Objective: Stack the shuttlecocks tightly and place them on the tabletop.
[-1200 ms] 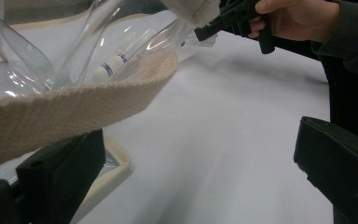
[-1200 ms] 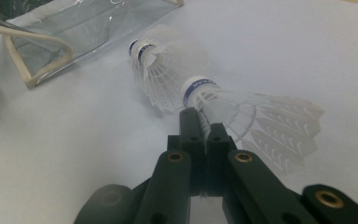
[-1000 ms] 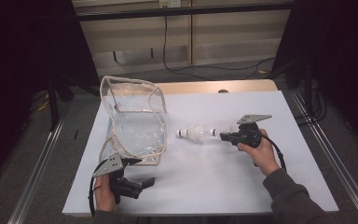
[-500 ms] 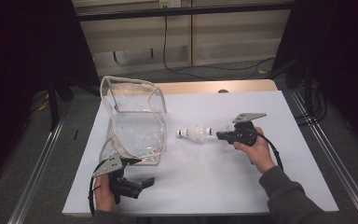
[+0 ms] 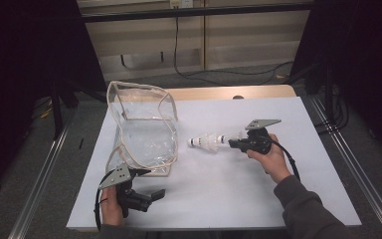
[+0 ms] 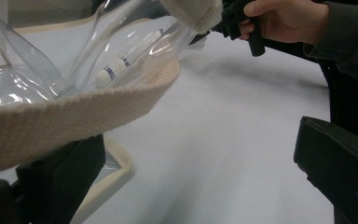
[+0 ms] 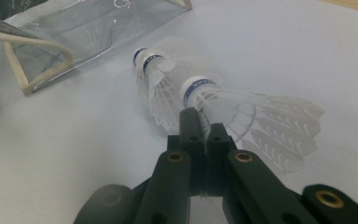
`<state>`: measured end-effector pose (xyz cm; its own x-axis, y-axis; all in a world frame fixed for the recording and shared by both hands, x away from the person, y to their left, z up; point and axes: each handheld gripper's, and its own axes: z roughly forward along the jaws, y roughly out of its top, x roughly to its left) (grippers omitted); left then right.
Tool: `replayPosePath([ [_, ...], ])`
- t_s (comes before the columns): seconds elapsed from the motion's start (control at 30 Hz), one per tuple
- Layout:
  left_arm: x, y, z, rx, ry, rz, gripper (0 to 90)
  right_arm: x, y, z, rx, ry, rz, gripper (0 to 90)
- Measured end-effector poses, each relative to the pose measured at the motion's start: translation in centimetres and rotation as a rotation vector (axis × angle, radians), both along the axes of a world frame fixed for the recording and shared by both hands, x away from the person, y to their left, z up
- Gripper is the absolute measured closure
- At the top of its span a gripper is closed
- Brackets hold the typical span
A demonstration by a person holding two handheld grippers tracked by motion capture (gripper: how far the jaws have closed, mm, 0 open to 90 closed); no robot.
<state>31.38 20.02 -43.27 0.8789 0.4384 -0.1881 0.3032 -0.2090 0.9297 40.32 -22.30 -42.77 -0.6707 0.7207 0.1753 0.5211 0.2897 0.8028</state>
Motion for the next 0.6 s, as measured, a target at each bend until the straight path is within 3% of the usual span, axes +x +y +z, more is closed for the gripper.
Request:
replayPosePath([
  [0.6,-0.04,0.26,0.16,-0.004,-0.004,0.012,2.3,0.62,0.73,-0.18,-0.021,0.015,0.015,89.4],
])
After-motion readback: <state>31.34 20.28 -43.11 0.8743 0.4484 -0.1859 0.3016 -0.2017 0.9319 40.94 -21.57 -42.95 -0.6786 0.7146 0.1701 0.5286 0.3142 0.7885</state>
